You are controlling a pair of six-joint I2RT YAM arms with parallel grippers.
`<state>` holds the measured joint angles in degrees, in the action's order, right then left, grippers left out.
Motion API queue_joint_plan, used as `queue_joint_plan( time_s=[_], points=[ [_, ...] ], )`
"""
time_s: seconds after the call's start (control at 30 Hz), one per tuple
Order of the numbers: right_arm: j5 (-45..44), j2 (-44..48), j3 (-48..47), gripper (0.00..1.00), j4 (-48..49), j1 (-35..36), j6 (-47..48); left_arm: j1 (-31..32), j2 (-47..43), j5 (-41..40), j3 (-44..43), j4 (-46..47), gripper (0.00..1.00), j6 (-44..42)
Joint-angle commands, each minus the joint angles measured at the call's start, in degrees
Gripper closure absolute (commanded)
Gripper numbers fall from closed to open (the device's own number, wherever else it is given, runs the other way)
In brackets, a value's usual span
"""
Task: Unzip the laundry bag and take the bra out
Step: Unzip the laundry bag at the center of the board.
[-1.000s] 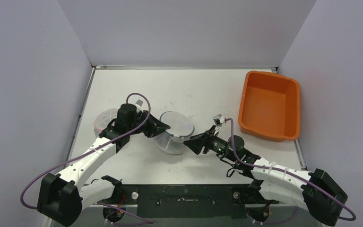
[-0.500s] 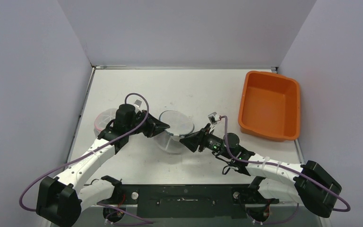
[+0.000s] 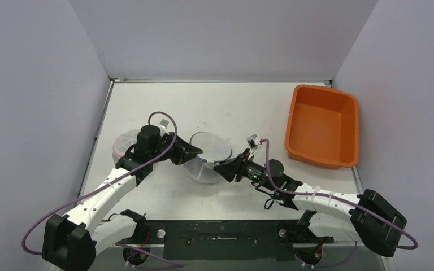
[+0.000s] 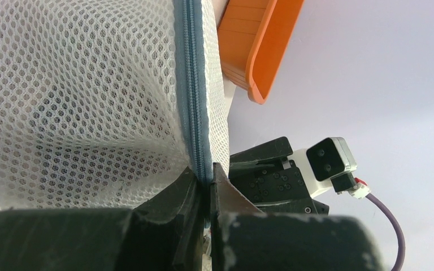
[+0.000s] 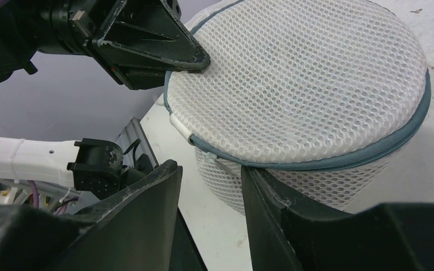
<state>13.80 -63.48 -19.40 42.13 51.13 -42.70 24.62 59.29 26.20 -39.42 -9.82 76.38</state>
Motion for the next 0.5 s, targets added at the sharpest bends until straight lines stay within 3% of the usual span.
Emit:
queue_joint_plan(
  time_s=[0.0, 0.47],
  points=[
    [-2.0, -1.3, -2.3, 0.58, 5.0, 0.7, 0.2, -0.4, -2.1, 0.9, 0.2, 4.9, 1.0, 1.0],
    [-3.2, -2.3, -2.1, 0.7, 6.3, 0.9, -0.2, -0.4, -2.1, 1.4, 1.1, 6.3, 1.0, 1.4]
  ],
)
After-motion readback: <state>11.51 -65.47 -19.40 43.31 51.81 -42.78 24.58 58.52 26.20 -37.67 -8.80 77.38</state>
